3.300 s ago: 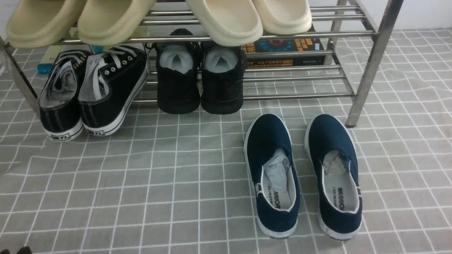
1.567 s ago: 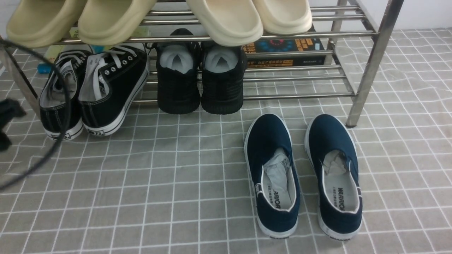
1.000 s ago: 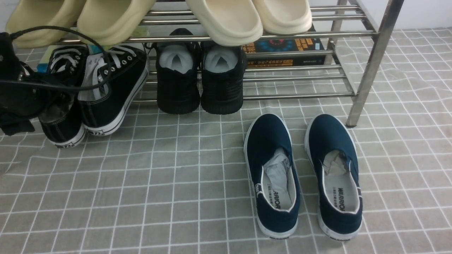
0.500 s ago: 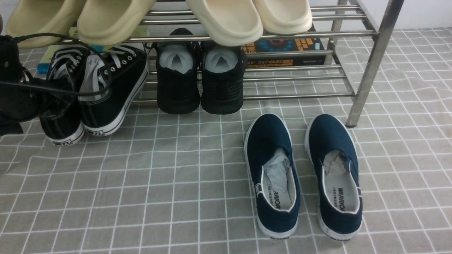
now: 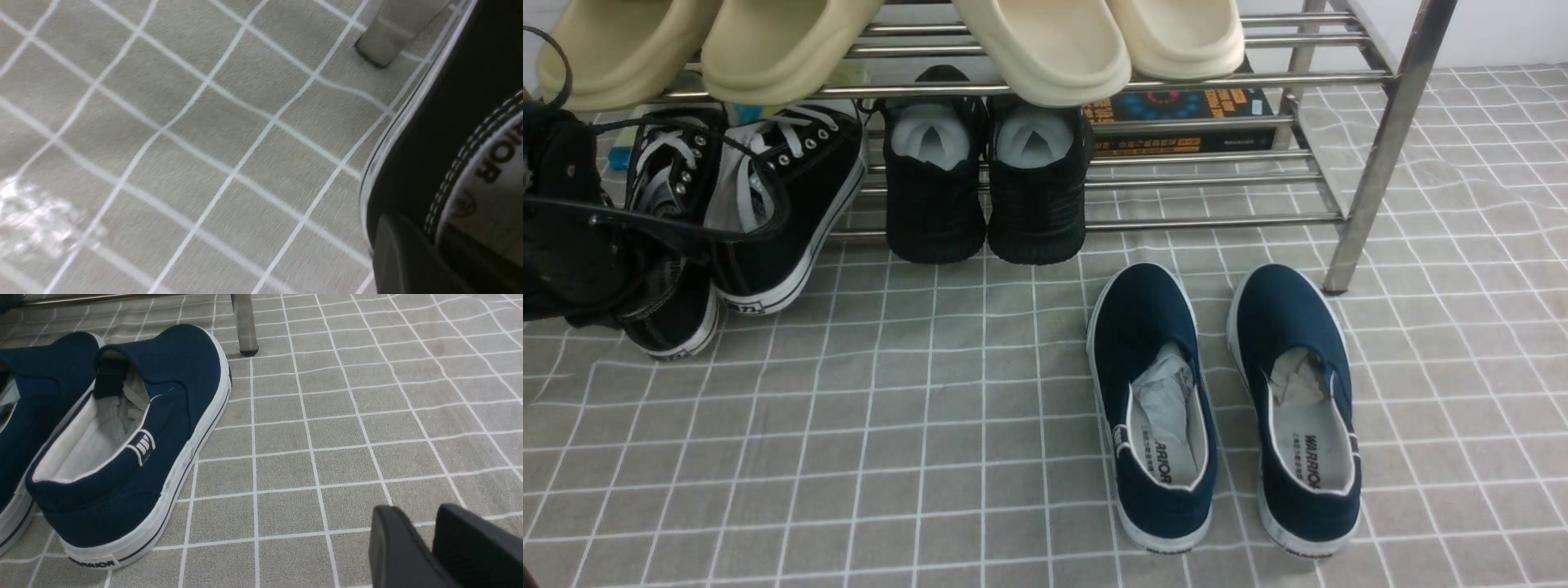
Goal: Take the shoes off the shelf with your hand from the grey coffee tablecloth.
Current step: 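Grasp the leftmost shoe on the bottom shelf of the shoe rack with the left gripper, then set the held shoe down on the floor in front of the rack with the left gripper, then grasp the leftmost shoe on the bottom shelf of the shoe rack with the left gripper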
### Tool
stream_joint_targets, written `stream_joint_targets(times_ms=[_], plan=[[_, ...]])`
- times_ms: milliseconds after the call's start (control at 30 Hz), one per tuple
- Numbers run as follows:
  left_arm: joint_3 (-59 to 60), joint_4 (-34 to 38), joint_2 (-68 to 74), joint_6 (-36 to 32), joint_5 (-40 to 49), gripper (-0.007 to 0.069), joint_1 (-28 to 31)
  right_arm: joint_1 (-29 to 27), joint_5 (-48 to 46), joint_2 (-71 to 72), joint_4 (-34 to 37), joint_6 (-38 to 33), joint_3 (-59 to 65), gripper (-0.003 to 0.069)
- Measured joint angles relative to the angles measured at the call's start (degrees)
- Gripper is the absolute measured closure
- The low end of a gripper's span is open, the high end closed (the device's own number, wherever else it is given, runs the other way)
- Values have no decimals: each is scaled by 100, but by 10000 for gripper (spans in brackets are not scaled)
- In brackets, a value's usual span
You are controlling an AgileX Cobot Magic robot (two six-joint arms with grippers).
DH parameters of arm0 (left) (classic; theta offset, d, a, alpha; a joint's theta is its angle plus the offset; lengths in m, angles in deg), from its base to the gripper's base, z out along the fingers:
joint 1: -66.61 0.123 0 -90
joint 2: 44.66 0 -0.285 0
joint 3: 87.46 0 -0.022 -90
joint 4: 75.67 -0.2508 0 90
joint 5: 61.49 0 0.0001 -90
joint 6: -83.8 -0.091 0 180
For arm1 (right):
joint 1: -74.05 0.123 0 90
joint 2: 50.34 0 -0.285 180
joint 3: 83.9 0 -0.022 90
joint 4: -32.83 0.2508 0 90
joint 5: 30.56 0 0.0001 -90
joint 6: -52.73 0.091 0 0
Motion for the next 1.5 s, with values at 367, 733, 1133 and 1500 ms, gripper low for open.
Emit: stream_joint_targets(times_ms=[367, 733, 1133, 1500], plan=[[634, 276, -1828, -364, 1879, 603, 0, 0, 0, 0, 0, 0, 0, 475], [2419, 502, -2189, 70, 1111, 568, 11, 0, 0, 0, 0, 0, 0, 459], [1030, 1116, -2262, -563, 640, 137, 11, 0, 0, 0, 0, 0, 0, 448], [174, 1848, -839, -1704, -907, 169, -329, 0, 0, 0, 0, 0, 0, 434]])
